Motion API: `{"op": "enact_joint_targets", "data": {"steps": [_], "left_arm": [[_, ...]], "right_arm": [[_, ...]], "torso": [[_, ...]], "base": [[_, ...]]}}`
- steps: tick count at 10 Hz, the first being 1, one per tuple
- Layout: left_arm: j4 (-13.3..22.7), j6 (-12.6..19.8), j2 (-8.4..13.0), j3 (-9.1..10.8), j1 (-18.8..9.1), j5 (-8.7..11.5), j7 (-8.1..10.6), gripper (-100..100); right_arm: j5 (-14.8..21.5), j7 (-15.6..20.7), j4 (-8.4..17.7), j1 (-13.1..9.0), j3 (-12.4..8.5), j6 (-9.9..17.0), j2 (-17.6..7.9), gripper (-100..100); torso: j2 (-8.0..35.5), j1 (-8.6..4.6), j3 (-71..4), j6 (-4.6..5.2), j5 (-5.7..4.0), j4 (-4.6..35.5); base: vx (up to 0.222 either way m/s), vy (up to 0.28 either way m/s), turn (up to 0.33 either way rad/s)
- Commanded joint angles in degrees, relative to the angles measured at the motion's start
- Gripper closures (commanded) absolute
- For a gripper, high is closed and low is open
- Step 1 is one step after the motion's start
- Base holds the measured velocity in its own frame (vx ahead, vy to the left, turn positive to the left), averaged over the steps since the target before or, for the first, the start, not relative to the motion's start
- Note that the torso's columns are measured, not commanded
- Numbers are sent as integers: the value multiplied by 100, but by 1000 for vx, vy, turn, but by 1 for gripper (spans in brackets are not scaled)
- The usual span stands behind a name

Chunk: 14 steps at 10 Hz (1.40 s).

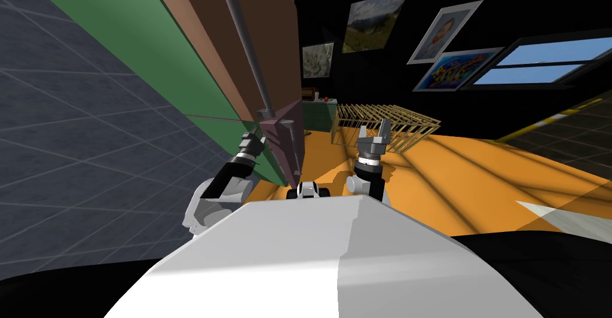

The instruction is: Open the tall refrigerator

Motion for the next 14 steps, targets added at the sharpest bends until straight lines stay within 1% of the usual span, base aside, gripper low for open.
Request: {"op": "enact_joint_targets", "data": {"steps": [1,2,3,4,5,6,7,8,9,10,11,12,13,14], "left_arm": [[-295,242,84,-32,-37,-9,34,-100],[-499,293,109,-31,-45,-13,43,-100],[-427,248,114,-12,30,9,45,-100],[-488,434,202,107,-109,60,150,-100],[-492,493,229,145,-159,77,184,-100],[-491,451,219,116,-75,74,153,-100],[-476,287,133,11,16,20,67,100],[-477,411,160,48,14,29,110,100],[-446,467,97,96,55,-30,107,100],[-451,504,37,176,36,-88,121,100],[-451,504,37,176,36,-88,121,100],[-457,540,-23,256,17,-146,135,100],[-463,577,-84,336,-1,-205,148,100],[-463,577,-84,336,-1,-205,148,100]], "right_arm": [[0,0,0,0,0,0,0,0],[0,0,0,0,0,0,0,0],[0,0,0,1,-1,0,0,0],[0,0,0,0,-1,0,0,0],[0,0,0,1,-1,0,-1,0],[0,0,0,1,-1,0,-1,0],[0,0,0,1,-1,0,-1,0],[0,0,0,0,-1,0,-1,0],[0,0,0,1,-1,0,-1,0],[0,0,0,1,0,0,1,0],[0,0,0,1,1,0,2,0],[0,0,0,0,2,0,2,0],[0,0,0,0,3,0,3,0],[0,0,-1,1,3,0,3,0]], "torso": [[3,3,2,-5,0,2],[7,14,4,-9,2,6],[23,15,6,-13,-12,35],[55,16,28,-25,-10,39],[71,16,39,-30,-13,52],[64,0,32,-16,-22,57],[86,-7,47,-25,-19,50],[115,-14,63,-23,-29,75],[152,-20,80,-39,-45,108],[192,-53,110,-58,-50,117],[190,-81,114,-48,-56,108],[185,-82,105,-23,-60,104],[176,-68,97,-29,-61,110],[164,-63,87,-33,-63,114]], "base": [[-9,-24,-29],[-5,-15,-13],[-39,1,64],[-18,2,83],[26,-6,58],[-17,8,69],[-46,9,-59],[-53,6,24],[-35,-109,147],[53,-243,187],[16,-275,102],[-14,-301,69],[27,-364,118],[7,-293,94]]}}
